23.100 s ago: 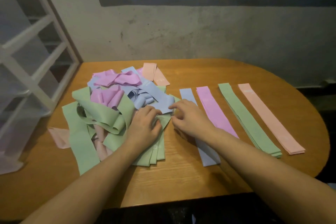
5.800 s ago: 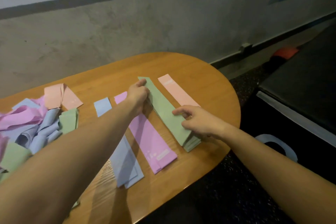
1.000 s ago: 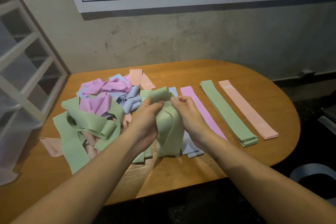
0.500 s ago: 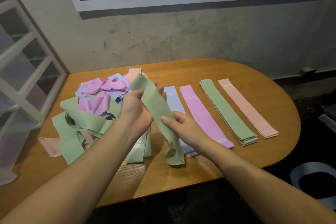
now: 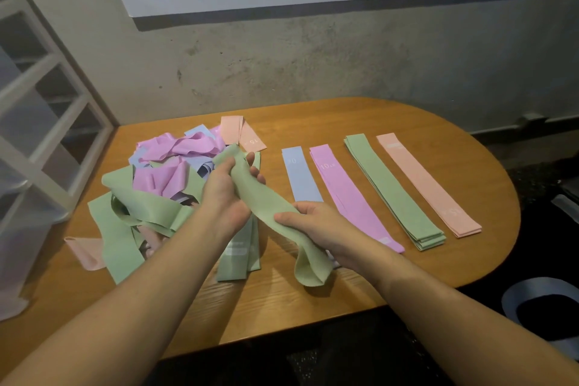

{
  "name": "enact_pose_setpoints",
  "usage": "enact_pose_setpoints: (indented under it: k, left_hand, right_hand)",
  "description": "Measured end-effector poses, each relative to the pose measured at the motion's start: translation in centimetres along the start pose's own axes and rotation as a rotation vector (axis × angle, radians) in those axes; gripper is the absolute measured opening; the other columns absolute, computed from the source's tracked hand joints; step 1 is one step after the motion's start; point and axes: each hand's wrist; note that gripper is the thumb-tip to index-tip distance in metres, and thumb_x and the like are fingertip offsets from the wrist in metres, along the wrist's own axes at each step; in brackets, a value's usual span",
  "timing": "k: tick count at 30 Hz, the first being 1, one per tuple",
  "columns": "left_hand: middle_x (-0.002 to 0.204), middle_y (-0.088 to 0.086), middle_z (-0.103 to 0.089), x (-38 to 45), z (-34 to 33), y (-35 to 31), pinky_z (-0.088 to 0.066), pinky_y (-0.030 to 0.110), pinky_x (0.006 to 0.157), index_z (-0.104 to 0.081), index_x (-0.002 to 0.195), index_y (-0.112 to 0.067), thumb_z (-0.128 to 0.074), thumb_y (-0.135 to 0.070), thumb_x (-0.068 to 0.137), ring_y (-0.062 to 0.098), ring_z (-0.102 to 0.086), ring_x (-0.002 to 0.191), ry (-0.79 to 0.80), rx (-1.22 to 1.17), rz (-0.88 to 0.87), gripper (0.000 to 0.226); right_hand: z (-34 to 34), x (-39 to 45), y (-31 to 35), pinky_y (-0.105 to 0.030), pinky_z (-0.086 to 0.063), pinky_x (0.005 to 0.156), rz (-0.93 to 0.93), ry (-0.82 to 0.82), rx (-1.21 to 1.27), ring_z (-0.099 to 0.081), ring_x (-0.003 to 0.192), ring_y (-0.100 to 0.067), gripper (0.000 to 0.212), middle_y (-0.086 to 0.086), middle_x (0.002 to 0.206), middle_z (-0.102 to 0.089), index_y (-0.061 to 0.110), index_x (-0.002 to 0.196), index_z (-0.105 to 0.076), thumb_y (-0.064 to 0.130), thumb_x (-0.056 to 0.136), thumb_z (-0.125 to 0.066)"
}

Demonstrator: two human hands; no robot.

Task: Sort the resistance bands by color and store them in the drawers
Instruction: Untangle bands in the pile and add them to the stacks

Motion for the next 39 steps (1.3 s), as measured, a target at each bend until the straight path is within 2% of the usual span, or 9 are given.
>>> enact_pose_setpoints:
  k: [7, 12, 18, 22, 23, 26, 32, 35, 39]
  left_hand:
    - [0.115, 0.011, -0.071, 1.7, 0.9, -0.1, -0.055, 0.034, 0.096, -0.067, 0.119, -0.004, -0.056, -0.012, 0.1, 0.021, -0.069, 0.103, -0.086, -0.004, -0.075, 0.024]
    - [0.081, 0.005, -0.058, 3.8, 1.2, -0.4, -0.047, 0.019, 0.056, -0.064, 0.093, -0.002, -0.041, -0.005, 0.102, 0.011, -0.051, 0.06, -0.171, -0.001, -0.047, 0.025]
    - [0.078, 0.001, -0.055, 5.6, 0.4, 0.7, -0.04, 0.022, 0.062, -0.064, 0.112, -0.015, -0.058, -0.034, 0.093, 0.012, -0.044, 0.057, -0.08, 0.028, -0.064, 0.028]
    - [0.073, -0.003, -0.052, 7.2, -1.9, 2.2, -0.042, 0.02, 0.068, -0.06, 0.102, -0.015, -0.058, -0.051, 0.095, 0.01, -0.044, 0.056, -0.086, 0.058, -0.013, 0.038]
    - [0.078, -0.005, -0.053, 7.4, -2.7, 2.7, -0.045, 0.021, 0.066, -0.061, 0.1, -0.013, -0.055, -0.044, 0.098, 0.009, -0.05, 0.062, -0.089, 0.081, -0.021, 0.032]
    - [0.11, 0.0, -0.063, 7.7, -5.6, 4.5, -0.048, 0.033, 0.096, -0.063, 0.1, -0.009, -0.043, -0.027, 0.105, 0.011, -0.063, 0.101, -0.103, 0.155, -0.043, 0.027]
    - [0.085, 0.011, -0.064, 9.5, -11.0, 7.4, -0.054, 0.035, 0.07, -0.06, 0.093, -0.008, -0.047, -0.016, 0.102, 0.02, -0.062, 0.072, 0.0, 0.299, 0.026, 0.018]
    - [0.086, 0.002, -0.064, 11.2, -13.5, 9.0, -0.053, 0.03, 0.071, -0.062, 0.104, -0.019, -0.055, -0.019, 0.1, 0.014, -0.06, 0.074, -0.008, 0.486, -0.024, 0.008]
    - [0.083, -0.003, -0.061, 12.9, -15.8, 10.7, -0.038, 0.025, 0.059, -0.058, 0.093, -0.022, -0.057, -0.02, 0.101, 0.01, -0.053, 0.07, 0.025, 0.799, -0.098, 0.009]
  right_hand:
    - [1.4, -0.6, 0.2, -0.024, -0.052, 0.052, -0.044, 0.127, 0.116, -0.065, 0.059, -0.013, 0.025, 0.0, 0.08, -0.069, 0.022, 0.115, -0.067, 0.034, 0.094, -0.069]
    - [2.7, -0.5, -0.1, -0.023, -0.054, 0.06, -0.051, 0.069, -0.089, -0.068, 0.08, -0.012, 0.024, -0.001, 0.104, -0.071, 0.032, 0.114, -0.069, 0.042, 0.092, -0.069]
    - [4.9, -0.2, -0.3, -0.024, -0.044, 0.065, -0.063, 0.016, -0.395, -0.062, 0.076, -0.011, 0.037, 0.004, 0.089, -0.067, 0.02, 0.098, -0.069, 0.056, 0.093, -0.061]
    - [6.8, -0.5, -0.3, -0.027, -0.039, 0.062, -0.05, -0.05, -0.489, -0.055, 0.068, -0.014, 0.047, 0.0, 0.08, -0.06, 0.015, 0.086, -0.063, 0.061, 0.094, -0.056]
    - [7.4, -0.7, -0.4, -0.028, -0.04, 0.064, -0.034, -0.066, -0.482, -0.057, 0.07, -0.016, 0.044, -0.001, 0.081, -0.061, 0.016, 0.086, -0.063, 0.059, 0.094, -0.058]
    - [9.5, -1.5, -0.9, -0.035, -0.05, 0.072, 0.021, -0.078, -0.405, -0.068, 0.079, -0.014, 0.034, 0.001, 0.092, -0.07, 0.022, 0.097, -0.067, 0.055, 0.092, -0.063]
    - [15.2, -2.7, -2.0, -0.04, -0.057, 0.089, 0.06, -0.151, -0.198, -0.072, 0.098, -0.018, 0.021, 0.001, 0.105, -0.076, 0.018, 0.107, -0.069, 0.034, 0.093, -0.071]
    - [17.5, -3.2, -2.6, -0.03, -0.059, 0.079, 0.03, -0.224, -0.245, -0.073, 0.085, -0.009, 0.02, 0.006, 0.1, -0.076, 0.024, 0.107, -0.068, 0.041, 0.097, -0.062]
    - [19.6, -3.5, -3.6, -0.023, -0.055, 0.067, 0.003, -0.304, -0.292, -0.07, 0.077, -0.005, 0.026, 0.007, 0.09, -0.073, 0.022, 0.101, -0.068, 0.043, 0.102, -0.053]
Point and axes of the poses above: each hand's wrist, its own x-axis towards the middle knuckle, its own z-axis out of the back of the hand, y = z × x
